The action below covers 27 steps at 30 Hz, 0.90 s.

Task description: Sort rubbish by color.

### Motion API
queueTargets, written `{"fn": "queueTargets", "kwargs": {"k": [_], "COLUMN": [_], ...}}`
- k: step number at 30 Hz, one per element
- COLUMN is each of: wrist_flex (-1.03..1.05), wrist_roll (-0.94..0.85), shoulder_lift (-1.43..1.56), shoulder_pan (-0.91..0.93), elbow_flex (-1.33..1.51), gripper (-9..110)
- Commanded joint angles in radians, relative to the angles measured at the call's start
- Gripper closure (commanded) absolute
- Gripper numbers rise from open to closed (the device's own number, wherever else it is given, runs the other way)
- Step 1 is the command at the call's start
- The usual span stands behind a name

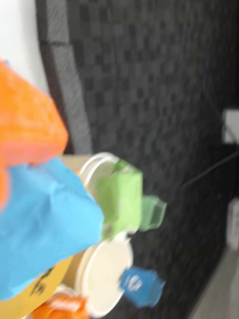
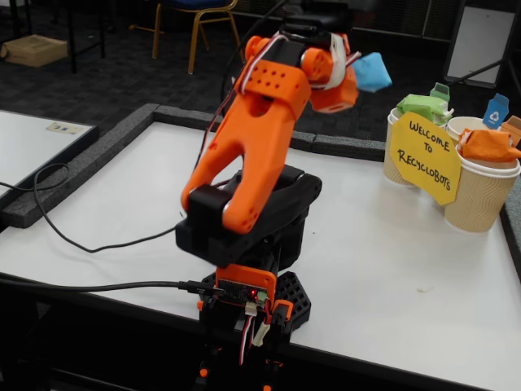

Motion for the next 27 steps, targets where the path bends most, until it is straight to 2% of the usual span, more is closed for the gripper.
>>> {"fn": "queueTargets", "kwargs": {"k": [1,10,18,23,27], "wrist_flex": [0.040,0.021,0.005,-0.084,-0.210], "wrist_roll": [0.046,0.143,0.143,0.143,0.141], "shoulder_lift": [0.094,0.098,0.087,-0.092,-0.319], "shoulder_pan": [0.052,0.209,0.178,0.155,0.209], "elbow_flex": [-0.015,0.015,-0.008,-0.120,-0.232], "gripper": [101,101,101,101,101]}}
